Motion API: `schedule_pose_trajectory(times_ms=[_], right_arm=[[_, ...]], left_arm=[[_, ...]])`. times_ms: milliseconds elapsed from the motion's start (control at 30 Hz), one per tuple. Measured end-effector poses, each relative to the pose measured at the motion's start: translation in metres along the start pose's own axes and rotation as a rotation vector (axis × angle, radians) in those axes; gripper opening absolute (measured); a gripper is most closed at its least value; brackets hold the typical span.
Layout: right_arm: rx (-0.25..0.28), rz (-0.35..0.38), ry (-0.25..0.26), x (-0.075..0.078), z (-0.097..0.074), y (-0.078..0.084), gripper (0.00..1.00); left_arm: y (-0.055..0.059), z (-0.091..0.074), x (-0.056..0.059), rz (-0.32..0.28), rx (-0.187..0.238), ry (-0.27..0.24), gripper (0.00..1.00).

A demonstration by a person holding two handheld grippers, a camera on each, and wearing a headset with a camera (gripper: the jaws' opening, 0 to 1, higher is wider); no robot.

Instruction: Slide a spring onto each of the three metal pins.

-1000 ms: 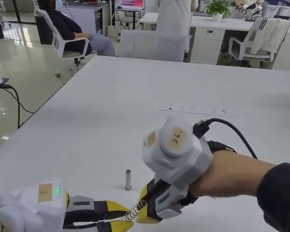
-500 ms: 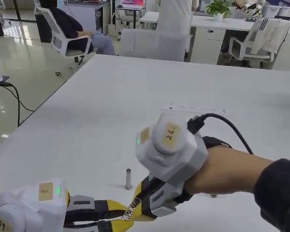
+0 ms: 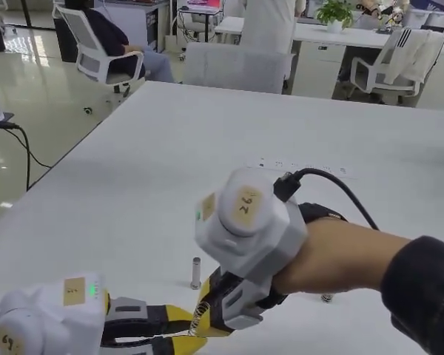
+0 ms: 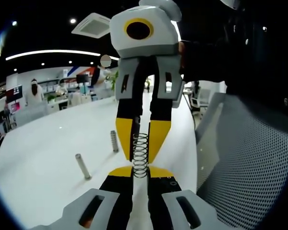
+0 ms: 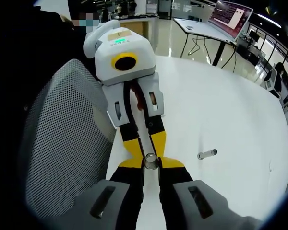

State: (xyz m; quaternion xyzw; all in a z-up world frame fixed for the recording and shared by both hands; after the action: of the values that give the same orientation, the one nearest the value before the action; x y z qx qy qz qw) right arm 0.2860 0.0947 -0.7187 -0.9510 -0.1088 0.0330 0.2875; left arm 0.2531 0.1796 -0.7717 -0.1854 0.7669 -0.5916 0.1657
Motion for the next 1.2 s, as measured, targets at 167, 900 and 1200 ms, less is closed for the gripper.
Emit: schedule_pose_trajectory(times_ms=[167, 900, 1200], right_arm=[[-0.005, 0.001, -0.001, 0.001, 0.000, 0.000, 0.08], [-0.023, 0.006, 0.026, 0.010, -0.004, -0.001, 0.08], [-0.022, 0.015, 0.050, 0.018, -0.011, -0.001, 0.08]], left_arm=[[0.000, 0.000, 0.000, 0.001, 0.002, -0.004, 0.03], [0.006, -0.006, -0.002, -0.052, -0.003, -0.056, 0.26], [0.008, -0.011, -0.006, -0.079, 0.003, -0.105, 0.41]])
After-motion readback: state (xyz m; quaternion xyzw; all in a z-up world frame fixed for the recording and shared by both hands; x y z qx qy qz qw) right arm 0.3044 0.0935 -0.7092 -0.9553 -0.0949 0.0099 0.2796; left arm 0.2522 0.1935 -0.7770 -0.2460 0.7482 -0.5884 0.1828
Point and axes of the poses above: the centre of the closed fingertips' face, and the gripper's own axes: z roughly forward along the fingers, x roughly to its right, y roughly out of its underside, the point moved 8 cm from there along -z, roughly backward along the fingers, and after that the axes turned 3 degrees about x, right-handed, at the moved point
